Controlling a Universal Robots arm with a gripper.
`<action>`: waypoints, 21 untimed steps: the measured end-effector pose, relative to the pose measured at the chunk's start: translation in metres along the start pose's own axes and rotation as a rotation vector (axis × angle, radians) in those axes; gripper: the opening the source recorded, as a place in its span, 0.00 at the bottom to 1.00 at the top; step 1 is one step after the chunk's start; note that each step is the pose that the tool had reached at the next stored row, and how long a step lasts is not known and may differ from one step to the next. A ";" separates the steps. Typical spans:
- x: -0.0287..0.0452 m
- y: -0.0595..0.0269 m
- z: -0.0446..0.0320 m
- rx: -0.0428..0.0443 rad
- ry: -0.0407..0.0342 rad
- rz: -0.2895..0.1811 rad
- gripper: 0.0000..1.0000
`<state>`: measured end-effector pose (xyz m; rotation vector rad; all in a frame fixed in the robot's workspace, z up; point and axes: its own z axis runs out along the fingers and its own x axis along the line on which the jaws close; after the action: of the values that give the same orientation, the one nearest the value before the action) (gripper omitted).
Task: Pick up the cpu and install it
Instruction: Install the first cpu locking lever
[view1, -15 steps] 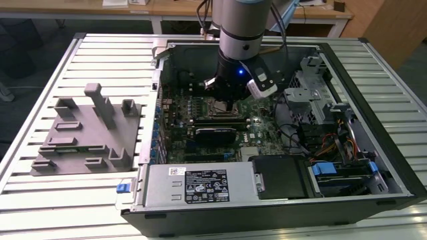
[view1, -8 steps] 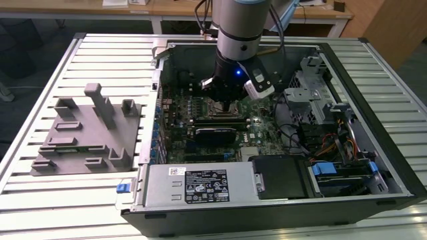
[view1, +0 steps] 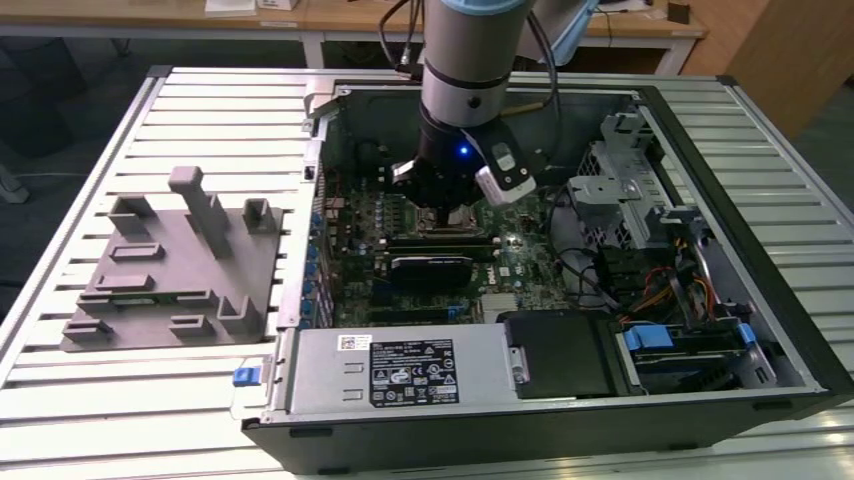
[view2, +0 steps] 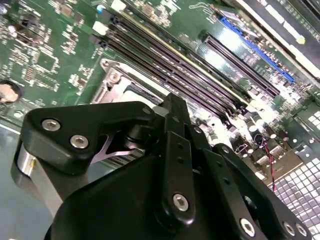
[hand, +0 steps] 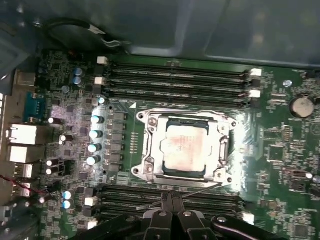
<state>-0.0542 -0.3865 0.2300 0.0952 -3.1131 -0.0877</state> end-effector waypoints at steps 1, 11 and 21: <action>0.0006 -0.0001 0.0014 0.0000 0.0006 0.000 0.11; 0.0020 -0.0029 0.0112 -0.0201 0.0025 0.000 0.11; 0.0095 -0.0110 0.0121 -0.0517 0.0006 0.001 0.11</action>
<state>-0.0634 -0.3974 0.2175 0.0924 -3.1077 -0.1680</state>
